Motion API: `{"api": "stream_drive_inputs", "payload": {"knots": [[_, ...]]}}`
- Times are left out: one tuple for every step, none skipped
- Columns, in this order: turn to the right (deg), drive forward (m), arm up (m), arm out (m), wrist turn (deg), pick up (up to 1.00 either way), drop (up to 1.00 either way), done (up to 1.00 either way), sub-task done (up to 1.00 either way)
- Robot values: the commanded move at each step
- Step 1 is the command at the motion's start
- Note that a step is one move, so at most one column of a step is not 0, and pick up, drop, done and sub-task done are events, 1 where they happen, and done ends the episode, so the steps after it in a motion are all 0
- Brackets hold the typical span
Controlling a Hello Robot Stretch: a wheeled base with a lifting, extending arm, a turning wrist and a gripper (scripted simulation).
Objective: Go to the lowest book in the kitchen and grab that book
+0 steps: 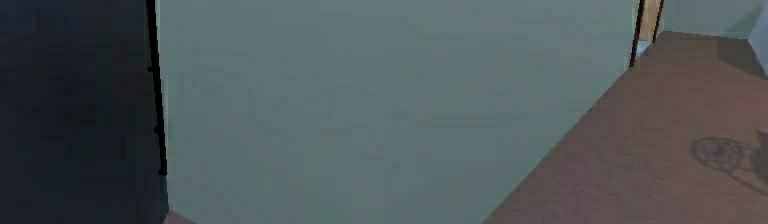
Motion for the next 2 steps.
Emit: {"api": "stream_drive_inputs", "payload": {"knots": [[45.0, 0.0, 0.0, 0.0, 0.0, 0.0, 0.0, 0.0, 0.0], [45.0, 0.0, 0.0, 0.0, 0.0, 0.0, 0.0, 0.0, 0.0]]}}
